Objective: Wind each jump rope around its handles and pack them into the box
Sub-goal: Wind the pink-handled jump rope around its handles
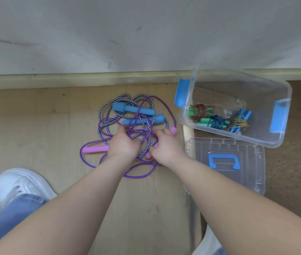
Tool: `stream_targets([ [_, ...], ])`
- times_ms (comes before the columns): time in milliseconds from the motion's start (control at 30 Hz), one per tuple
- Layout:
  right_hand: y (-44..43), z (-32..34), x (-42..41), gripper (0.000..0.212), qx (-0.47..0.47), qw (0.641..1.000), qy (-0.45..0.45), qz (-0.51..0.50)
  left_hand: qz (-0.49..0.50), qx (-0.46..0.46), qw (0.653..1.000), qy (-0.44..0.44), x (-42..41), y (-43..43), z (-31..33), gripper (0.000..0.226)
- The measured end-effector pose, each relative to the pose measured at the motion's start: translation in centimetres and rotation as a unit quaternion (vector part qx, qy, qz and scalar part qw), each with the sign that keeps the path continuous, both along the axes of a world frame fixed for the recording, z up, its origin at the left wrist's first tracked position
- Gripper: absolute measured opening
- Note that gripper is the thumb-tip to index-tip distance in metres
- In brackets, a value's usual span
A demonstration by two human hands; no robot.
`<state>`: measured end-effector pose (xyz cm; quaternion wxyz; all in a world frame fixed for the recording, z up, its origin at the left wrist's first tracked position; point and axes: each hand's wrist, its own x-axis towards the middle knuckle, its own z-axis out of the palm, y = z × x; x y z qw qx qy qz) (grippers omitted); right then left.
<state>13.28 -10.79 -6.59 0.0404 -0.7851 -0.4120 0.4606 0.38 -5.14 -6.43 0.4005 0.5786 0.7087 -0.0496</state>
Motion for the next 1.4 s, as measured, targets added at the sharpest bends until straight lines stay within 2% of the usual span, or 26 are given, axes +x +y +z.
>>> stream_targets([
  [100,-0.1,-0.6,-0.1,0.058,-0.006,1.000,-0.012,0.022,-0.064,0.003,0.998,0.028,-0.2,0.1,-0.4,0.042],
  [167,-0.3,-0.6,0.0,0.049,0.009,1.000,-0.019,-0.002,-0.099,-0.004,0.994,0.036,-0.4,0.0,-0.4,0.040],
  [300,-1.5,0.1,0.7,0.037,0.018,0.995,-0.099,0.020,-0.253,0.010,0.958,0.135,-1.1,-1.1,0.1,0.055],
  [367,-2.3,0.7,1.1,0.027,0.031,0.995,-0.095,-0.010,-0.297,0.015,0.939,0.171,-2.0,-2.0,0.0,0.066],
  [467,-3.2,1.7,1.8,0.029,0.051,0.994,-0.079,-0.054,-0.302,0.052,0.933,0.189,-4.0,-3.0,-0.3,0.069],
  [633,-3.9,3.9,1.7,0.044,0.055,0.991,-0.094,-0.073,-0.326,0.035,0.917,0.229,-6.5,-4.0,-0.7,0.044],
  [733,-4.1,4.7,1.3,0.038,0.082,0.984,-0.112,-0.113,-0.286,0.053,0.940,0.177,-6.6,-4.3,-0.3,0.026],
  [867,-4.3,6.1,0.9,0.034,0.085,0.979,-0.081,-0.167,-0.199,0.034,0.979,0.025,-5.0,-4.1,4.1,0.021],
  [967,-4.1,8.4,0.3,0.024,0.062,0.980,-0.018,-0.187,-0.119,-0.021,0.991,-0.051,-4.2,-3.9,7.4,0.032],
  [1033,-4.3,10.5,-0.1,0.012,0.058,0.985,0.008,-0.162,-0.043,-0.053,0.989,-0.129,-3.7,-3.9,9.2,0.039],
  [1100,-4.5,12.6,-0.8,0.021,0.060,0.988,0.031,-0.139,0.014,-0.037,0.980,-0.195,-3.1,-3.9,11.0,0.043],
  [1200,-5.2,15.5,-1.9,0.022,0.071,0.987,0.077,-0.124,0.052,0.007,0.974,-0.219,-2.5,-4.1,14.1,0.045],
  [1400,-6.2,22.1,-2.5,0.020,0.130,0.986,0.098,-0.036,0.017,0.052,0.968,-0.245,-2.1,-4.5,22.0,0.047],
])
